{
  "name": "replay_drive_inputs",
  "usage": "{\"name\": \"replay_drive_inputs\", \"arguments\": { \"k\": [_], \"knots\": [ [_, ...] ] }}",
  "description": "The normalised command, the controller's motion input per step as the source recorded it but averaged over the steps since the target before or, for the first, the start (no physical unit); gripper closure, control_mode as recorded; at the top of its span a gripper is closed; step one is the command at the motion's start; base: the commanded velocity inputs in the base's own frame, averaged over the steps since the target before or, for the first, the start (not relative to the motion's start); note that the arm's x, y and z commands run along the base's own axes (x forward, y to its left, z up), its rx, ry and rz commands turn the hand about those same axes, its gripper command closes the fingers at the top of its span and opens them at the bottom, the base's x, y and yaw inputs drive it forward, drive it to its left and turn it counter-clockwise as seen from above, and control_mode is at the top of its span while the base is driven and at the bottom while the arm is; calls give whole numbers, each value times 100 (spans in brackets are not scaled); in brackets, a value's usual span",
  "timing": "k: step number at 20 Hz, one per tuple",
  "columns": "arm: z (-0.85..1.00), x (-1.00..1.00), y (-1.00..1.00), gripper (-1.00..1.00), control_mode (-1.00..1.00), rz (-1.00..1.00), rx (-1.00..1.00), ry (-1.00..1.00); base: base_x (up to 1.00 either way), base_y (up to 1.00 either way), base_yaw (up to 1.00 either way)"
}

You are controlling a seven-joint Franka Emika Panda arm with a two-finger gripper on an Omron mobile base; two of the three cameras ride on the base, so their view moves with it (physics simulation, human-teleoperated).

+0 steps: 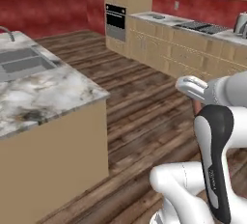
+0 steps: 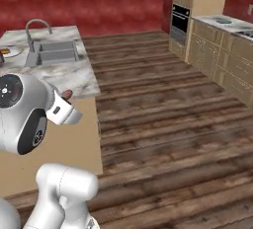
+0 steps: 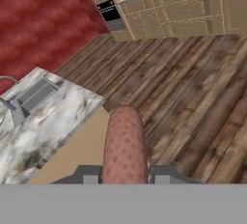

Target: Move the hot dog bun to the plate on the dining table and place the condiment next to that plate. Then navigate to the fridge and take the sausage and place it on the plate as well.

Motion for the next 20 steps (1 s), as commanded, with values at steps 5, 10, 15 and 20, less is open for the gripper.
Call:
{"name": "replay_drive_inputs", "arguments": {
  "k": [5, 10, 15, 20],
  "knots": [
    [0, 0, 0, 100, 100, 0, 0, 0, -32, 97, 58],
    [0, 0, 0, 100, 100, 0, 0, 0, -12, 100, 46],
    [0, 0, 0, 100, 100, 0, 0, 0, 32, 100, 20],
    [0, 0, 0, 100, 100, 0, 0, 0, 79, 100, 1]
  ]
}}
